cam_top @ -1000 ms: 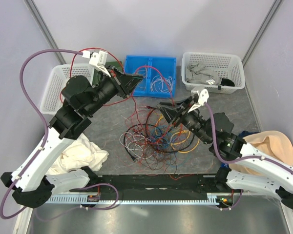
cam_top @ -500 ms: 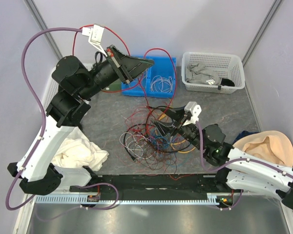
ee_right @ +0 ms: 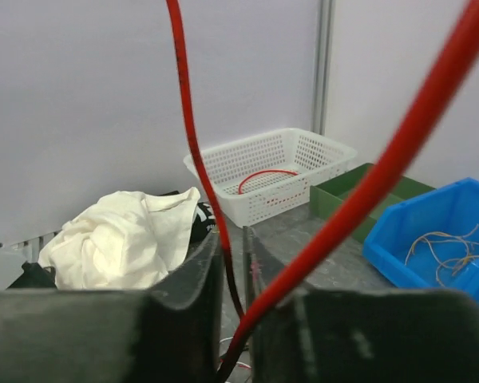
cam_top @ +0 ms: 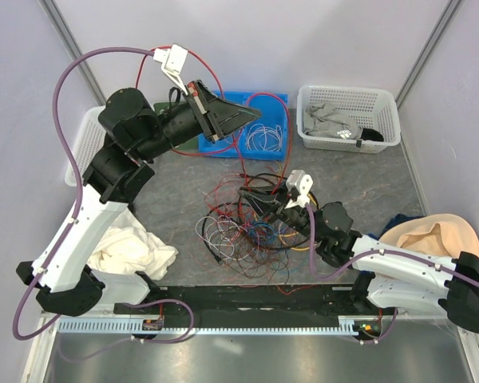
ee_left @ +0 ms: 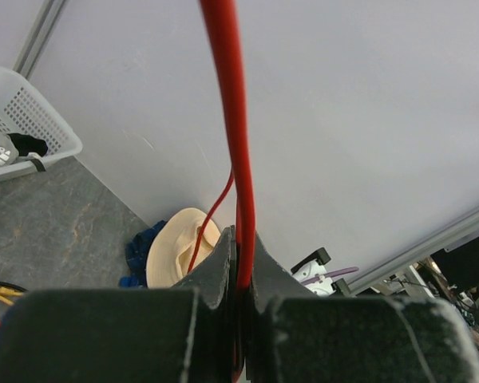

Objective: Untangle the cables

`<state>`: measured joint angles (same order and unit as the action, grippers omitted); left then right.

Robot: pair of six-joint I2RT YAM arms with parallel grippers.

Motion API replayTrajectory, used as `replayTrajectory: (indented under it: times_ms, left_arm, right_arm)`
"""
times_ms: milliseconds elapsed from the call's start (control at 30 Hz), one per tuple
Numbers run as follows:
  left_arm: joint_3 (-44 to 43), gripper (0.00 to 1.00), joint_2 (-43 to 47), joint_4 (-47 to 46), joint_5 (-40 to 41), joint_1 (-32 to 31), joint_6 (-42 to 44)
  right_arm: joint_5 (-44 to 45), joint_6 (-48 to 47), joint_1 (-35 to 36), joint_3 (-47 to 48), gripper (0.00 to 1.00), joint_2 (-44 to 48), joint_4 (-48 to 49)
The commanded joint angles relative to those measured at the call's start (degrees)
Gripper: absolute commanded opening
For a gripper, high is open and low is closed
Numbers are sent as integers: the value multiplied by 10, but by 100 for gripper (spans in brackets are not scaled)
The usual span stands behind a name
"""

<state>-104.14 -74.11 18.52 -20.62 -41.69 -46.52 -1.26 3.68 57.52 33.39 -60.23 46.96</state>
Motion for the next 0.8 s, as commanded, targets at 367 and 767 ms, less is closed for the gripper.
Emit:
replayTrajectory:
  times_ms: [367,767]
  left_arm:
    - [77,6,37,-9,29,20,19]
    - [289,97,193,8,277,40,100]
  right_arm:
    - [-29,121,-1,87,0,100,-225]
    - [126,120,-1,280,0,83,-554]
